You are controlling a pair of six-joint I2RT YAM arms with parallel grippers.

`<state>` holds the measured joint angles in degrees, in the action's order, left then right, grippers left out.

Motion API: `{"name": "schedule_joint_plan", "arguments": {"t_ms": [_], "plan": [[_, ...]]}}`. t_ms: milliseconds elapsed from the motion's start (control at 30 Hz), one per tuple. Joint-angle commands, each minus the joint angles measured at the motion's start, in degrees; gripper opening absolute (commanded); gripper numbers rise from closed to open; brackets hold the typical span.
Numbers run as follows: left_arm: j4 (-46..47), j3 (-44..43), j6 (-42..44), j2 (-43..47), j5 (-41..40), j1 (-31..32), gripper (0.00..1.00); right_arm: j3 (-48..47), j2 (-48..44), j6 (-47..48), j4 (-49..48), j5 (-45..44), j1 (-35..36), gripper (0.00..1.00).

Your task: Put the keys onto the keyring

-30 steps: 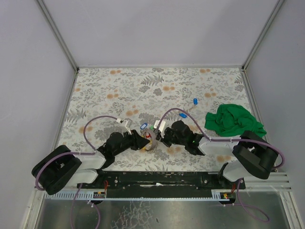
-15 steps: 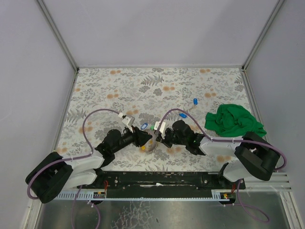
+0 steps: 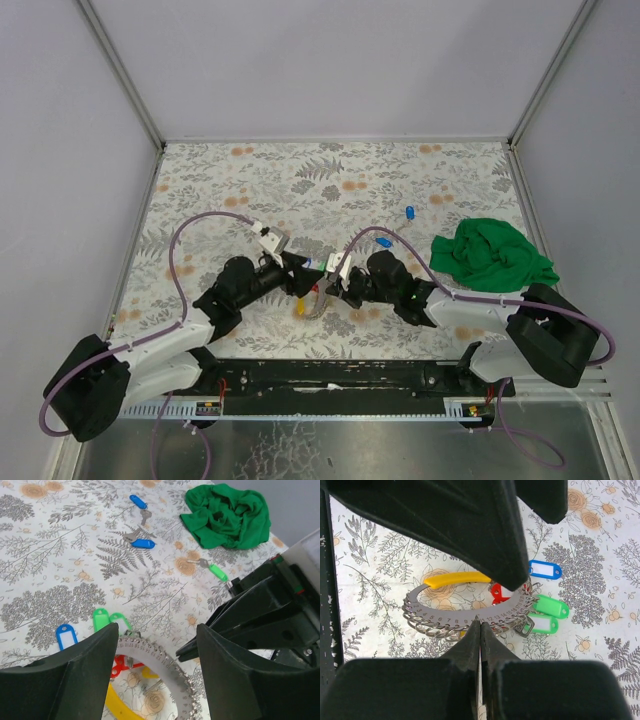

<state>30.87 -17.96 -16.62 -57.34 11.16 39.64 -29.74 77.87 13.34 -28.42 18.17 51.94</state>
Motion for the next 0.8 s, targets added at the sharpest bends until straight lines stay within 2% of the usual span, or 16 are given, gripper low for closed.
{"name": "schedule_joint_plan", "arguments": {"t_ms": [0, 100, 200, 300, 500, 633, 700, 767], "plan": [[7.4, 3.5, 8.4, 0.0, -0.1, -0.4, 0.64, -0.2, -1.1, 1.3, -1.0, 2.0, -0.7, 0.0], [8.4, 4.2, 11.1, -0.5, 0.4, -0.4, 0.68, -0.6, -0.7, 1.9, -1.2, 2.2, -1.3, 0.0], [10.6, 4.2, 13.9, -1.4, 3.4, -0.4, 0.63, -1.5, -0.2, 2.0, -1.3, 4.1, -3.3, 0.0], [14.9, 4.5, 15.3, -3.3, 4.6, -0.4, 0.64, -3.8, 1.1, 2.3, -0.5, 8.1, -6.5, 0.0], [16.9, 0.4, 17.4, -12.0, 2.3, -1.8, 0.67, -9.6, 5.0, 5.3, 3.5, 11.8, -9.9, 0.0], [16.3, -3.6, 16.2, -17.9, 14.2, -7.5, 0.59, -11.1, 6.3, 5.7, 3.3, 13.9, -12.4, 0.0], [16.2, -4.3, 17.5, -18.8, 20.6, -9.2, 0.6, -11.8, 6.5, 6.3, 3.8, 14.4, -13.0, 0.0], [16.6, -4.4, 19.7, -19.3, 22.3, -9.7, 0.6, -12.6, 6.8, 6.7, 4.7, 15.2, -13.2, 0.0]]}}
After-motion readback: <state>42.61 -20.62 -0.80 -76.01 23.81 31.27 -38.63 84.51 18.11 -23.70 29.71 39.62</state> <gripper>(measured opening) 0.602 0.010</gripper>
